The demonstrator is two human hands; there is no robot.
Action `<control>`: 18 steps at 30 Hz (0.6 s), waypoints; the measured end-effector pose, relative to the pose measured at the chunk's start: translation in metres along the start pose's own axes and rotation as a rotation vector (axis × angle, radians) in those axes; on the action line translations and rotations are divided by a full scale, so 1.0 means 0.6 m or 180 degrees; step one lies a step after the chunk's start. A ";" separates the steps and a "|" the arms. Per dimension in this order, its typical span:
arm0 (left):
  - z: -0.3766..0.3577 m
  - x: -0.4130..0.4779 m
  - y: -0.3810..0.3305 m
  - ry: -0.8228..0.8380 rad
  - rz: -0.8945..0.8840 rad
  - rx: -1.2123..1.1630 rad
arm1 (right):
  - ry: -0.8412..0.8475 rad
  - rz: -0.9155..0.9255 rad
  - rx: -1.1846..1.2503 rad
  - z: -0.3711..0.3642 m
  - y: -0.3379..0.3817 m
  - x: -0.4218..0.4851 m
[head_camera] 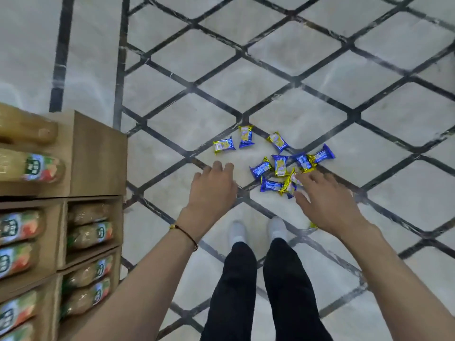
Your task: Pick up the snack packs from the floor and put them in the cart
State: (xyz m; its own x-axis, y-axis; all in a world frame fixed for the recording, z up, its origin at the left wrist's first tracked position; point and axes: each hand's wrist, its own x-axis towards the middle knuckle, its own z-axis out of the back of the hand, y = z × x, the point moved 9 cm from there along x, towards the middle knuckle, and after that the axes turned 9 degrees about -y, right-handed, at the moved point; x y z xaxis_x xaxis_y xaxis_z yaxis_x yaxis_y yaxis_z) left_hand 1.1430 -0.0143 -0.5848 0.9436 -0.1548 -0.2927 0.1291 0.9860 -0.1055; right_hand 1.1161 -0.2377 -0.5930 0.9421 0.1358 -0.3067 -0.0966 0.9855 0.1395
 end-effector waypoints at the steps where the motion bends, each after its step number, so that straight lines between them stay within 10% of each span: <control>1: -0.035 0.022 0.002 0.0051 -0.0033 0.0023 | 0.0040 0.0006 0.0019 -0.033 -0.008 0.020; 18: -0.834 0.289 0.106 0.0433 0.0542 0.0050 | 0.0475 0.0363 -0.0467 -0.800 -0.118 0.271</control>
State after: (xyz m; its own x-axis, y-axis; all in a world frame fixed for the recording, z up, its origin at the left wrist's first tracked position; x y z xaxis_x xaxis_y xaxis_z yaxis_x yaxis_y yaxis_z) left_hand 1.1624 -0.0091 -1.1176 0.9025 0.0083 -0.4306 -0.0231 0.9993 -0.0291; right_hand 1.1223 -0.2367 -1.1047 0.8655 0.2500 -0.4341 -0.2557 0.9657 0.0463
